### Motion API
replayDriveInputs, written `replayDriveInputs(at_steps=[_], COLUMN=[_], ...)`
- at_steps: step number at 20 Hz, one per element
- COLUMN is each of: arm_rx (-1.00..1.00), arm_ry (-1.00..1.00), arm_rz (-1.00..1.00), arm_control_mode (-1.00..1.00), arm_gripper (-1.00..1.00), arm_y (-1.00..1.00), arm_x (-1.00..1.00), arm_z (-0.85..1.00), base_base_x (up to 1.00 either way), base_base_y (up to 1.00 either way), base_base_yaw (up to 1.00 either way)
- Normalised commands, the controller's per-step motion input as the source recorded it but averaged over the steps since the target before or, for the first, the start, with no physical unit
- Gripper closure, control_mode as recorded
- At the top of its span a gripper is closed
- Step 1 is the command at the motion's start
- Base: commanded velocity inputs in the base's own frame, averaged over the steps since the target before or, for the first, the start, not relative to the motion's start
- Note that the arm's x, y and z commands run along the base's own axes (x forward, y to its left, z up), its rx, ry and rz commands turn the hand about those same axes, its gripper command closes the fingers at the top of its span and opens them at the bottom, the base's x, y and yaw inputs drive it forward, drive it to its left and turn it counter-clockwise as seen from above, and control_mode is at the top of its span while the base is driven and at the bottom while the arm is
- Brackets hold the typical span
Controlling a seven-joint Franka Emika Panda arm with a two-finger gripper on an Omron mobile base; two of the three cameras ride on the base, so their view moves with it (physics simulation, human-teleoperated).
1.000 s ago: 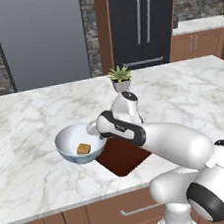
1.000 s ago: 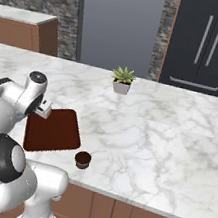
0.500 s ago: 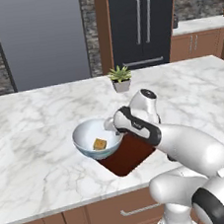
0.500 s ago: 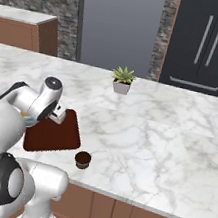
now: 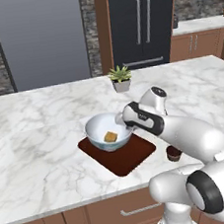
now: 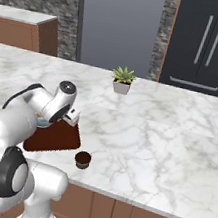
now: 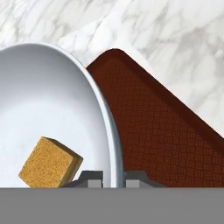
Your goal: Place the bowl with cake and the cupcake onto the tray.
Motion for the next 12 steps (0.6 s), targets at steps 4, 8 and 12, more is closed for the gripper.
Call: replayDriveInputs(at_steps=[4, 8, 12], arm_rx=[0.00, 0.00, 0.00], arm_ry=[0.00, 0.00, 0.00], arm_rz=[-0.01, 0.00, 0.00], arm_control_mode=[-1.00, -1.00, -1.00], arm_gripper=[1.00, 1.00, 1.00], arm_y=[-0.29, -0.09, 0.00], arm_x=[0.13, 0.01, 0.11], arm_z=[0.00, 0.00, -0.03], base_base_x=[0.00, 0.00, 0.00], base_base_y=[0.00, 0.00, 0.00], base_base_yaw=[0.00, 0.00, 0.00])
